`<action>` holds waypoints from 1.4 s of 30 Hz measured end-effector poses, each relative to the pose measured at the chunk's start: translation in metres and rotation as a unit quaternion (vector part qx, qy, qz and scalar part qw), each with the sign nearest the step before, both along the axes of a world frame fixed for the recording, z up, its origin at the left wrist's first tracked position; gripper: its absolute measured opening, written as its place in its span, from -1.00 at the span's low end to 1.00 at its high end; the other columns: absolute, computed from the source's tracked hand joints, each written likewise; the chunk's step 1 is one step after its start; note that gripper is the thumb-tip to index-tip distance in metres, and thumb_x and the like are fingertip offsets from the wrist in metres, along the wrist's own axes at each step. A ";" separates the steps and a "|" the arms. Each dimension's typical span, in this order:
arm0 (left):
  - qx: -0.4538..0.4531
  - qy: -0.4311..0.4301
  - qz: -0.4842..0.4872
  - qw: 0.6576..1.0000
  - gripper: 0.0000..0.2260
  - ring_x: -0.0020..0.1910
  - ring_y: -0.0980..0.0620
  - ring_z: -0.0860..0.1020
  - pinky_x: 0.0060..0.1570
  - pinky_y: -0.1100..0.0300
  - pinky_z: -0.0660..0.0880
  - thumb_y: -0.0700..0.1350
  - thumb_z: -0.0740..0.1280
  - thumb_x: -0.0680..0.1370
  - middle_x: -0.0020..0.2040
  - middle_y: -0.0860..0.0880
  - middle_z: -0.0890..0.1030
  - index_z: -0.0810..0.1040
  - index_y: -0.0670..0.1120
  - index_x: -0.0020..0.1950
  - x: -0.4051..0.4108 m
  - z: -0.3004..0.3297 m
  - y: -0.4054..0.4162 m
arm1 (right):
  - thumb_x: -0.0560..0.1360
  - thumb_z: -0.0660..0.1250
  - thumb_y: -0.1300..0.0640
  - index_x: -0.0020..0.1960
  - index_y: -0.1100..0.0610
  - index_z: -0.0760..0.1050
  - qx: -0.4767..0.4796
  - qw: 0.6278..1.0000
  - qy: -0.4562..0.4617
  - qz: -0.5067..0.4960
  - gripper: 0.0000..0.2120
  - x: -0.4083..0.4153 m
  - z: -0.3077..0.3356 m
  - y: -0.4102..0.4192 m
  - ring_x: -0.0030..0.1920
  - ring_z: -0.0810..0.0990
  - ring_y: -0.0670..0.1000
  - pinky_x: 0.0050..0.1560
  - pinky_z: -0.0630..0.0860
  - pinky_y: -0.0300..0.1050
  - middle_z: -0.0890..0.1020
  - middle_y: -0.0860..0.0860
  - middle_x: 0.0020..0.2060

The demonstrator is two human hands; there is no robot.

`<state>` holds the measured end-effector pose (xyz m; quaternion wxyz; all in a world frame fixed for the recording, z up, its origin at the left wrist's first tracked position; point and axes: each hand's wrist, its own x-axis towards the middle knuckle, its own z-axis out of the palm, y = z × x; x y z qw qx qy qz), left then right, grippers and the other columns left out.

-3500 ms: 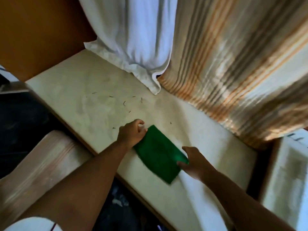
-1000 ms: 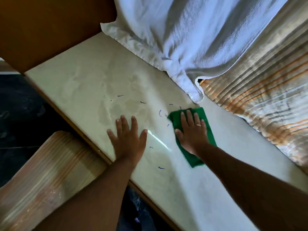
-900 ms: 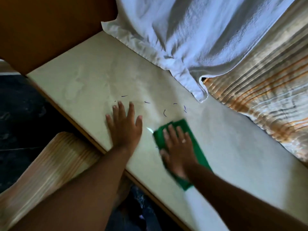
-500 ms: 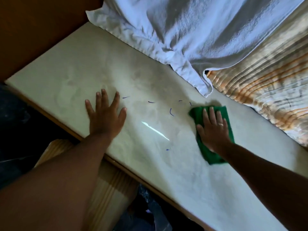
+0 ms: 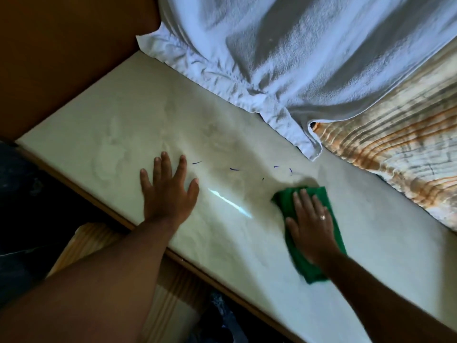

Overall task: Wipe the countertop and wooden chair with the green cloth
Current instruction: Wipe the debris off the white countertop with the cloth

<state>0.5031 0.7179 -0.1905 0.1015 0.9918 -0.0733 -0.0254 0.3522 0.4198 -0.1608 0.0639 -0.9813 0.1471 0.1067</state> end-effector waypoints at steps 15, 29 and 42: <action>0.002 0.011 0.005 1.000 -0.35 0.61 -0.19 0.07 0.52 -0.27 -0.08 0.27 0.02 0.56 0.63 -0.21 0.10 0.15 0.04 0.61 0.000 0.006 -0.001 | 0.47 0.06 -0.35 0.55 0.03 0.22 -0.017 0.993 -0.007 0.114 -0.25 0.039 0.004 -0.034 0.43 0.32 0.26 0.36 0.29 0.17 0.30 0.11 0.52; 0.016 0.015 0.000 1.000 -0.36 0.61 -0.20 0.07 0.52 -0.26 -0.05 0.29 -0.03 0.58 0.63 -0.21 0.09 0.14 0.06 0.61 0.000 0.006 -0.001 | 0.50 0.22 -0.31 0.52 0.05 0.32 0.075 0.939 -0.046 0.333 -0.29 0.017 0.005 -0.037 0.45 0.36 0.23 0.38 0.31 0.15 0.26 0.04 0.55; 0.013 0.016 -0.001 1.000 -0.36 0.61 -0.19 0.06 0.52 -0.25 -0.07 0.29 -0.05 0.57 0.64 -0.21 0.08 0.12 0.07 0.62 -0.001 0.003 -0.001 | 0.40 0.43 -0.16 0.33 -0.02 0.56 0.200 0.937 -0.083 0.274 -0.47 0.036 0.009 -0.004 0.36 0.47 0.14 0.26 0.40 0.08 0.50 -0.11 0.39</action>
